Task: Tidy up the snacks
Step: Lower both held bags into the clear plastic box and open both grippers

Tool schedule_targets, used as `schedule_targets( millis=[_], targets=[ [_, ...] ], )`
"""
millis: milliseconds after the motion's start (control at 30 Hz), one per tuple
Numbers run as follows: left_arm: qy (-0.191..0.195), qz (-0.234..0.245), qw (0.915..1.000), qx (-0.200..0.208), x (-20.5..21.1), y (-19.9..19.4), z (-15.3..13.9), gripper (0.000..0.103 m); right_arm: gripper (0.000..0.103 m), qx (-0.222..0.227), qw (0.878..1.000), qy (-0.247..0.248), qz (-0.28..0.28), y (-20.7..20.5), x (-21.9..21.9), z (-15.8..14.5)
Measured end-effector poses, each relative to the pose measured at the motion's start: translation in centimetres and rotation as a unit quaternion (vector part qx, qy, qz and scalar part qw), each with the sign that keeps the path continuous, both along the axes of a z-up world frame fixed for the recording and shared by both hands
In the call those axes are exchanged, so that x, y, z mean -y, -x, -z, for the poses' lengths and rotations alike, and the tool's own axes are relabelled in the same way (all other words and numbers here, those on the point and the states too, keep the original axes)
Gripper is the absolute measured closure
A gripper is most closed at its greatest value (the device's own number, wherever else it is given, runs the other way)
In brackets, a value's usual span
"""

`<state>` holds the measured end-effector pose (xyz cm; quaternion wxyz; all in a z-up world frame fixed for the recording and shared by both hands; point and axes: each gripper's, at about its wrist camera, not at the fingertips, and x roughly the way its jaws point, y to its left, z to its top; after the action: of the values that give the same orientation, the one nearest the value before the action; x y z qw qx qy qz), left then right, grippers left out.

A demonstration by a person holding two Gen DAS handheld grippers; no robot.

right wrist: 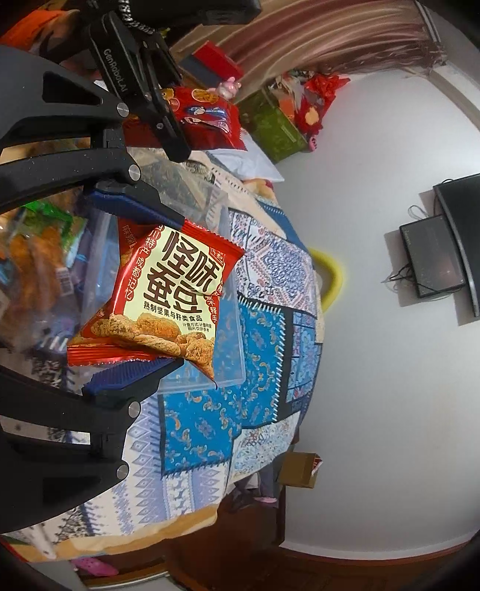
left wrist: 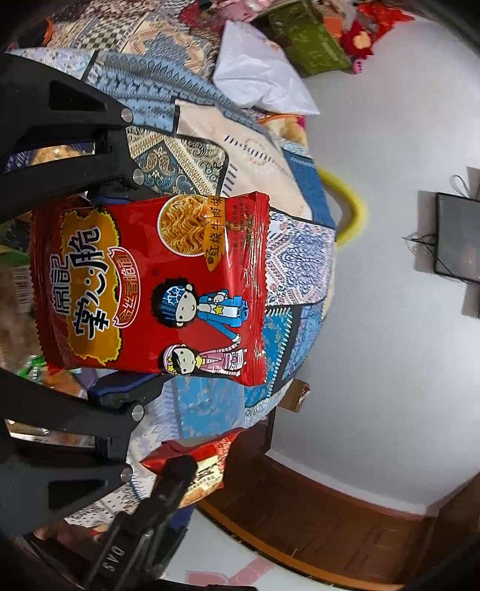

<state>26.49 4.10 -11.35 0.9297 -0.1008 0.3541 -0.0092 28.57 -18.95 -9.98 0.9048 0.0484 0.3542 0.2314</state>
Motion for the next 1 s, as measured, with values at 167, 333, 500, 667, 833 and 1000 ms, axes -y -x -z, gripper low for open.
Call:
schedule_targets(
  millis=[167, 333, 500, 667, 833, 1000],
  targets=[
    [-0.016, -0.008, 0.9997, -0.019, 0.2, -2.5, 1.7, 0.037, 0.04, -0.017, 1.0, 0.015, -0.006, -1.5, -1.2, 1.5],
    [-0.011, -0.008, 0.9988, -0.047, 0.2, -4.7, 3.6, 0.037, 0.04, -0.03, 0.999, 0.028, -0.013, -2.7, -2.1, 2.7],
    [-0.026, -0.002, 0.9966, -0.078, 0.6, -6.3, 5.1, 0.037, 0.04, -0.05, 0.998, 0.045, -0.021, -3.7, -2.8, 4.1],
    [-0.055, 0.02, 0.9935, -0.097, 1.8, -7.1, 5.7, 0.037, 0.039, -0.058, 0.996, 0.07, -0.017, -3.9, -3.1, 5.1],
    [-0.051, 0.026, 0.9919, -0.114, 1.8, -7.4, 6.5, 0.037, 0.039, -0.056, 0.994, 0.086, -0.021, -4.0, -3.4, 5.1],
    [-0.056, 0.026, 0.9906, -0.123, 2.0, -7.3, 6.5, 0.036, 0.037, -0.066, 0.994, 0.09, -0.021, -4.3, -3.3, 5.3]
  ],
)
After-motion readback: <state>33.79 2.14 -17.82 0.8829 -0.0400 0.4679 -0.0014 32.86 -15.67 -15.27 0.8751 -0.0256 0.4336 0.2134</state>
